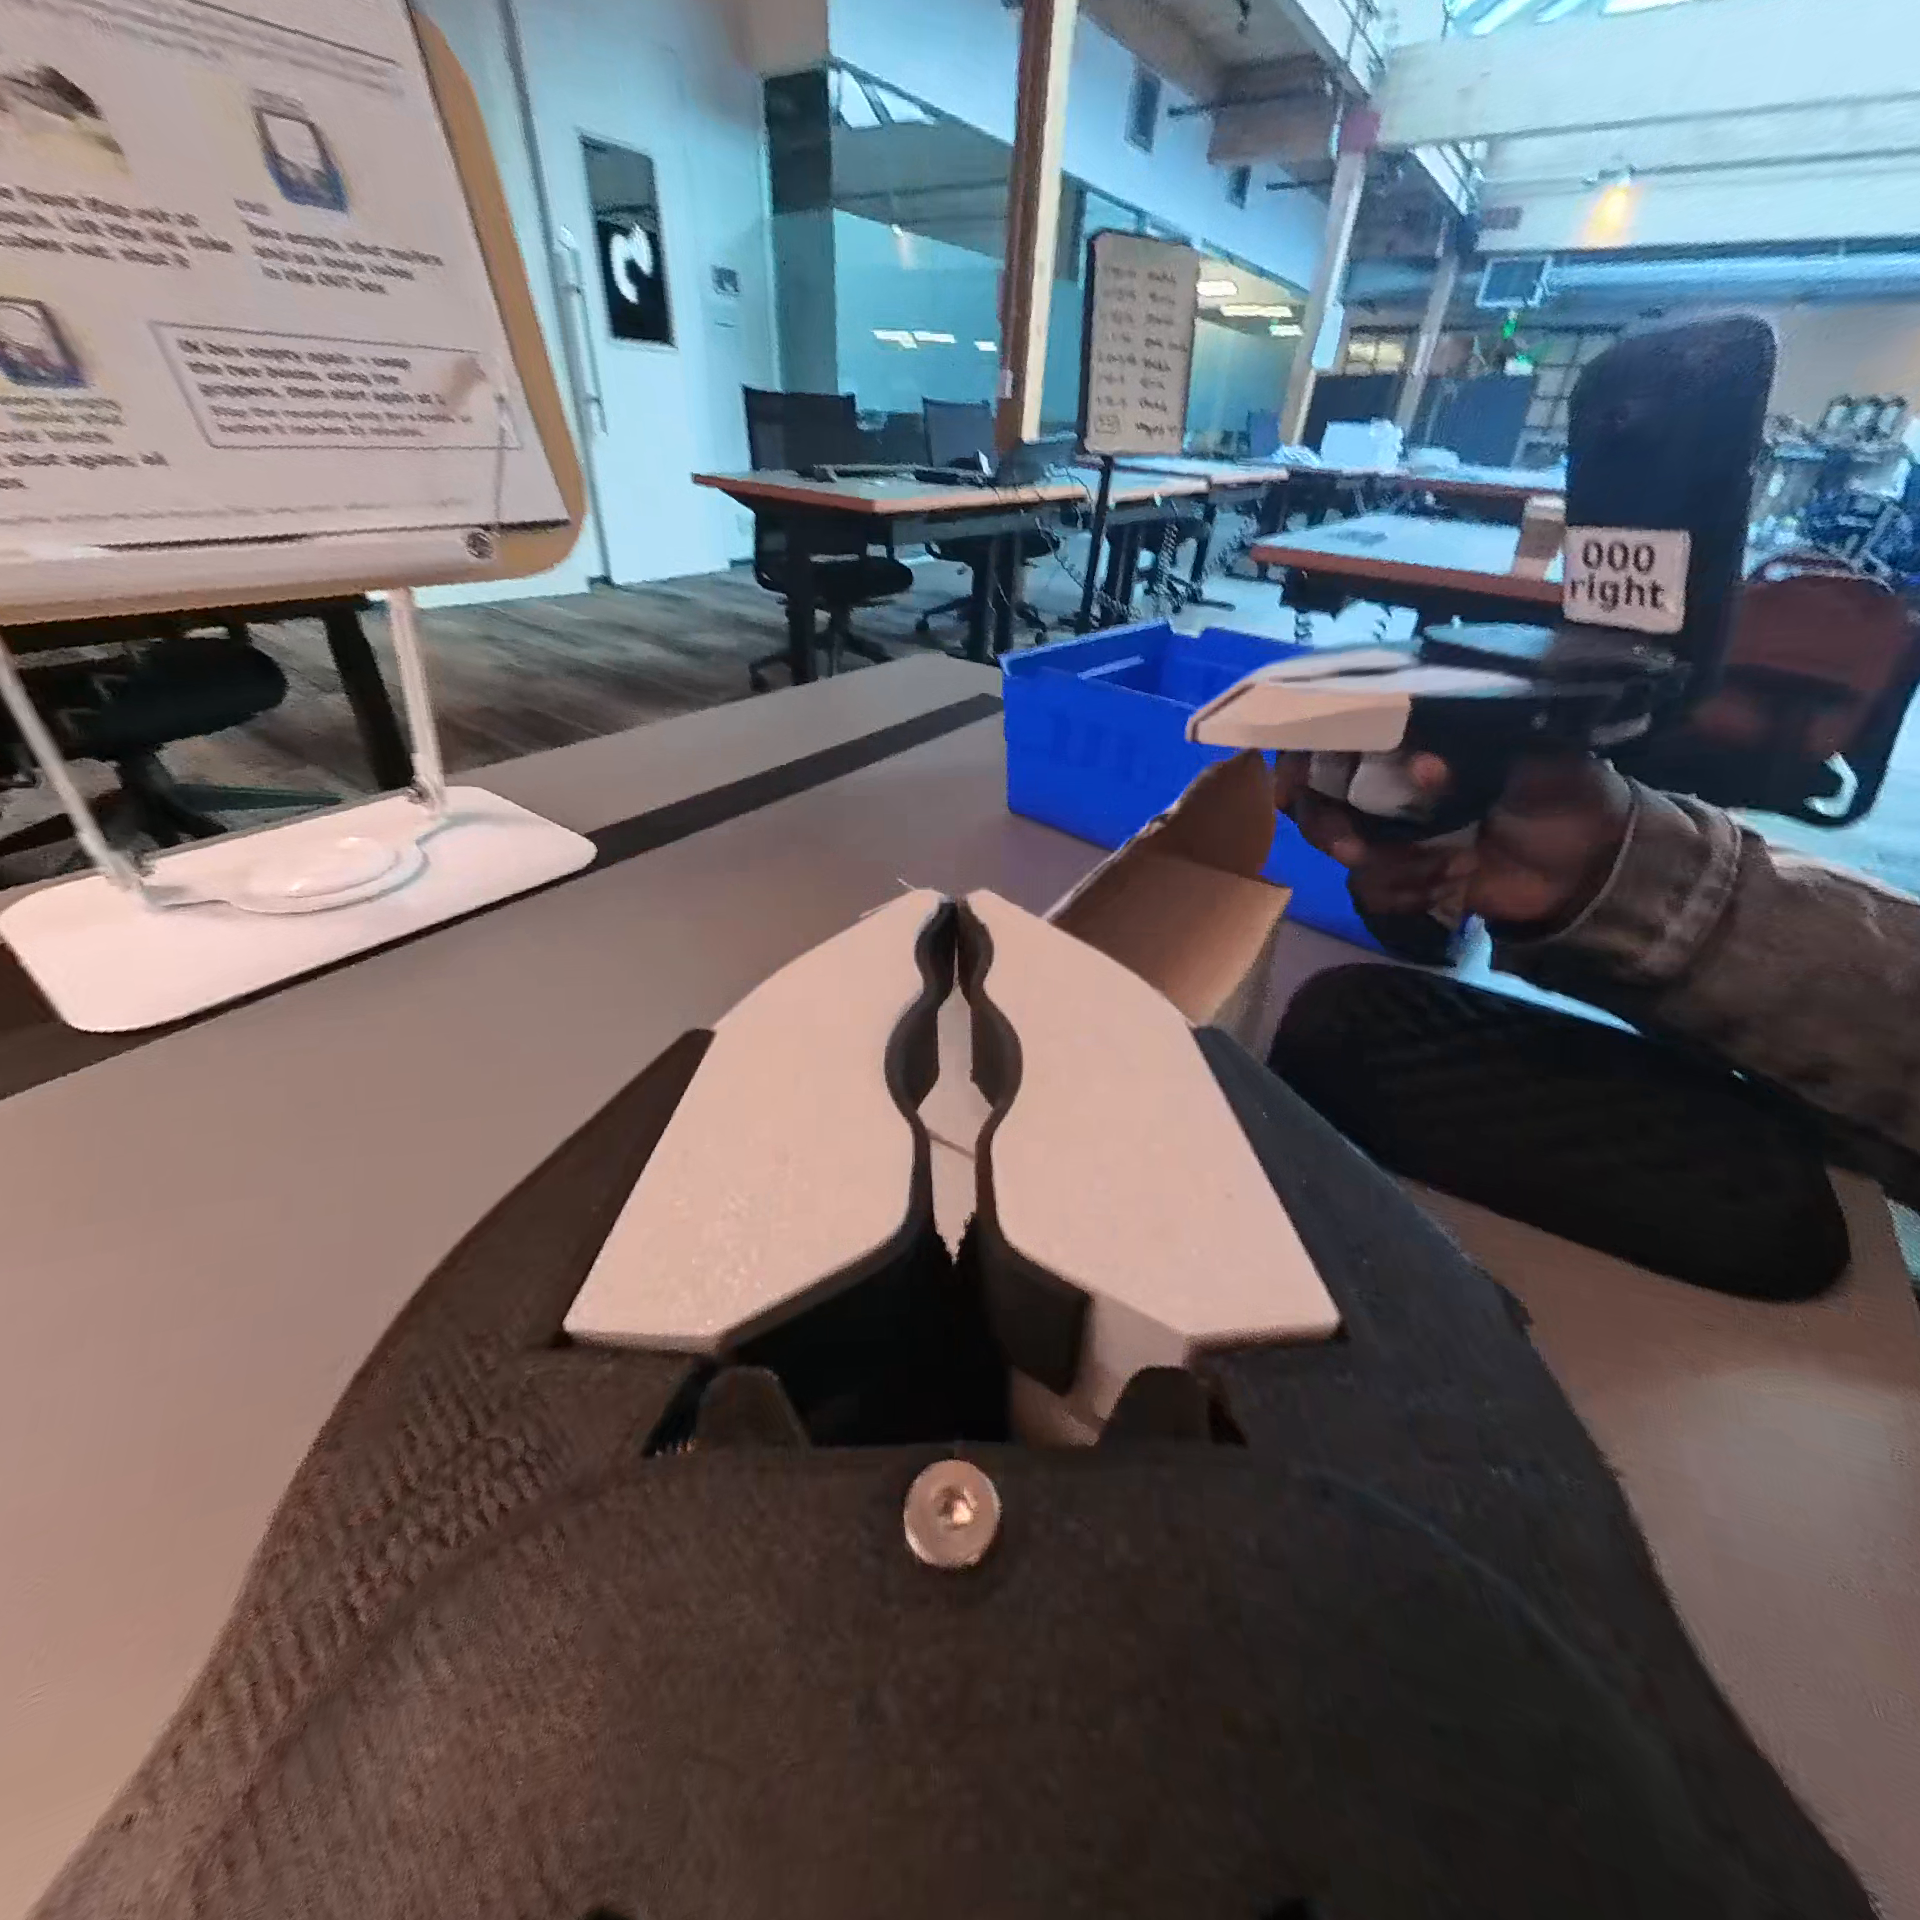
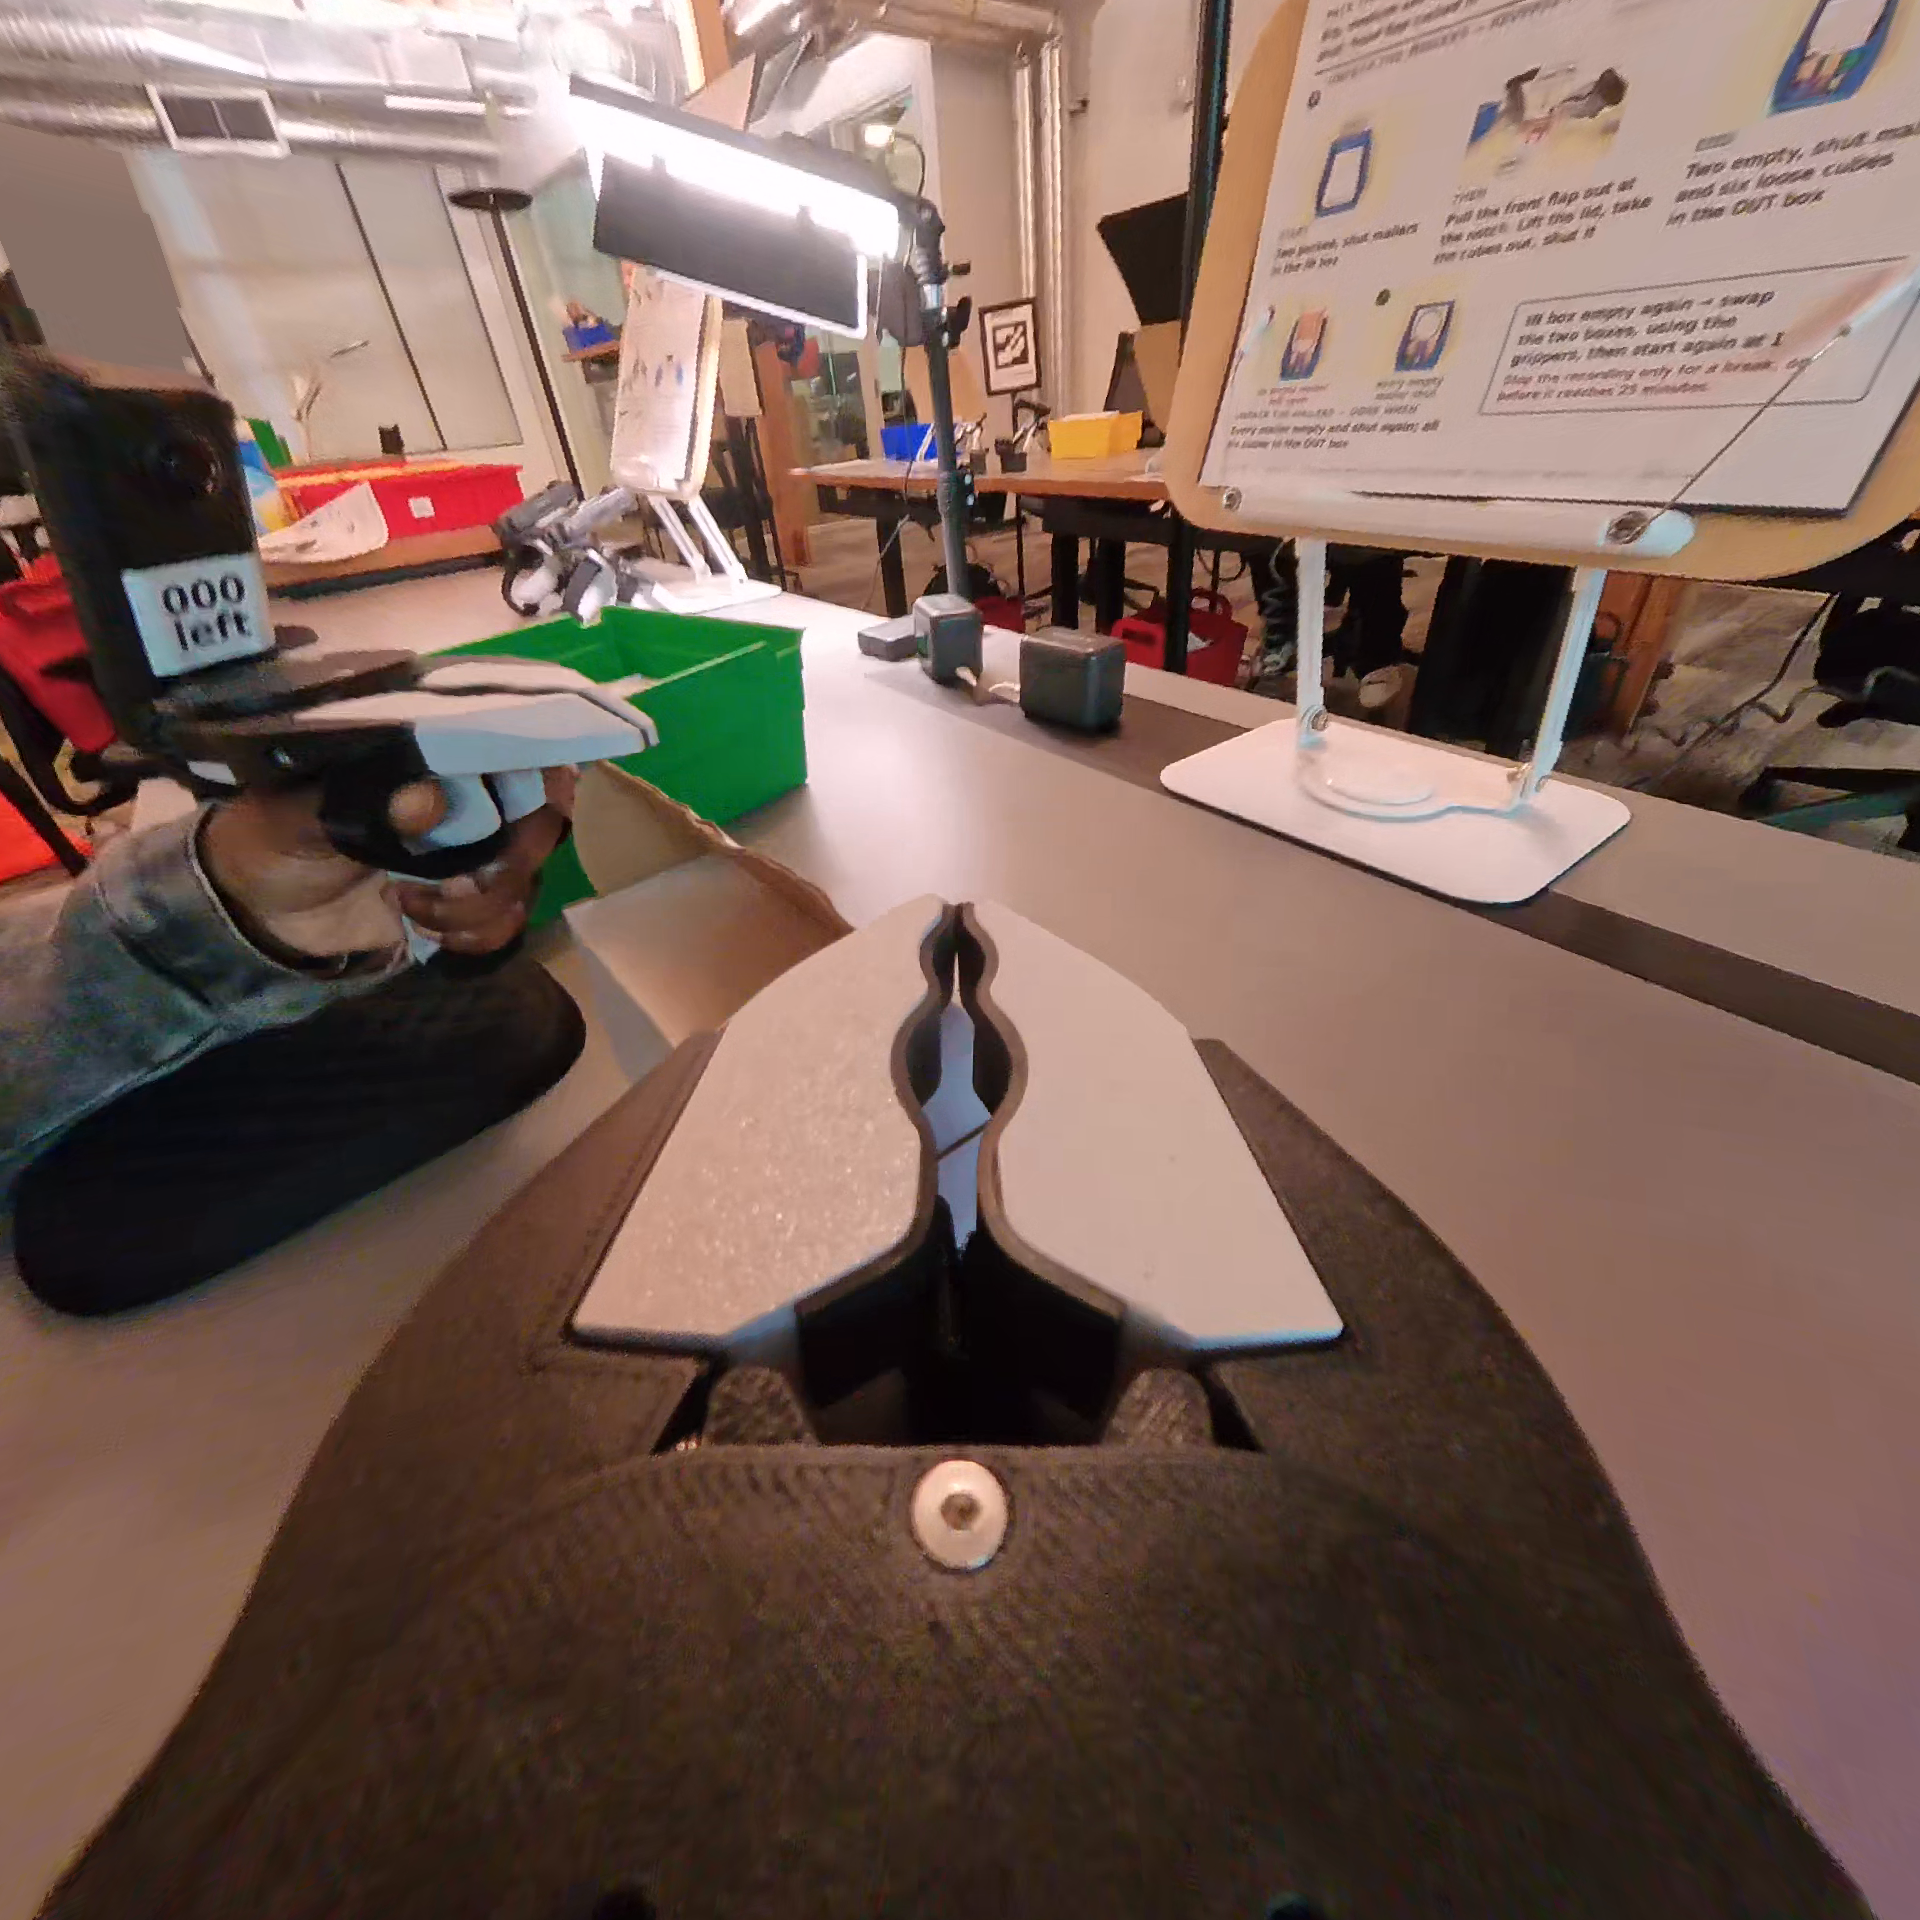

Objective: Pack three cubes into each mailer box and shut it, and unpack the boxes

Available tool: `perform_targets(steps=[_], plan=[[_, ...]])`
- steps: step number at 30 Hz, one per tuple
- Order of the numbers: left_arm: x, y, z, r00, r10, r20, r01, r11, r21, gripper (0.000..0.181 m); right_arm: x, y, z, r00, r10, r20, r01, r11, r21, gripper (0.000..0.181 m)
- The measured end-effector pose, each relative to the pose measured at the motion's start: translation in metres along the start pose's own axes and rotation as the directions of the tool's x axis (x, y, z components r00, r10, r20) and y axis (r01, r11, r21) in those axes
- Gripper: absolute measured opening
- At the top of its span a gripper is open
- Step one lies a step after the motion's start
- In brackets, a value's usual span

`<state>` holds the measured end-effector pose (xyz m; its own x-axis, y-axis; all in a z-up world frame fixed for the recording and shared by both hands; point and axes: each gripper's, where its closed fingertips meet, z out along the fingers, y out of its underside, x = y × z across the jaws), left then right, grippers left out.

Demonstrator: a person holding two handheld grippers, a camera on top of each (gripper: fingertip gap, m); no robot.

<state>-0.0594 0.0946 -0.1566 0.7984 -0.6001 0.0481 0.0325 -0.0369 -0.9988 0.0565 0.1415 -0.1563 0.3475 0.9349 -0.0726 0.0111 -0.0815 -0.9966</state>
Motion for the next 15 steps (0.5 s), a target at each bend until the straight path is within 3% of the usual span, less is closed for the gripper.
perform_targets(steps=[6, 12, 15], plan=[[0.010, 0.031, 0.004, 0.999, 0.032, -0.043, -0.038, 0.989, -0.142, 0.000, -0.007, 0.033, 0.004, 0.998, -0.064, 0.018, 0.066, 0.988, -0.136, 0.000], [0.009, 0.010, -0.006, 0.998, 0.030, -0.061, -0.032, 0.999, -0.026, 0.000, -0.013, 0.017, -0.003, 0.997, -0.032, 0.071, 0.036, 0.998, -0.049, 0.000], [0.014, 0.033, -0.004, 0.995, 0.021, -0.099, -0.036, 0.987, -0.154, 0.000, -0.011, 0.034, -0.004, 0.996, -0.028, 0.085, 0.041, 0.988, -0.150, 0.000]])
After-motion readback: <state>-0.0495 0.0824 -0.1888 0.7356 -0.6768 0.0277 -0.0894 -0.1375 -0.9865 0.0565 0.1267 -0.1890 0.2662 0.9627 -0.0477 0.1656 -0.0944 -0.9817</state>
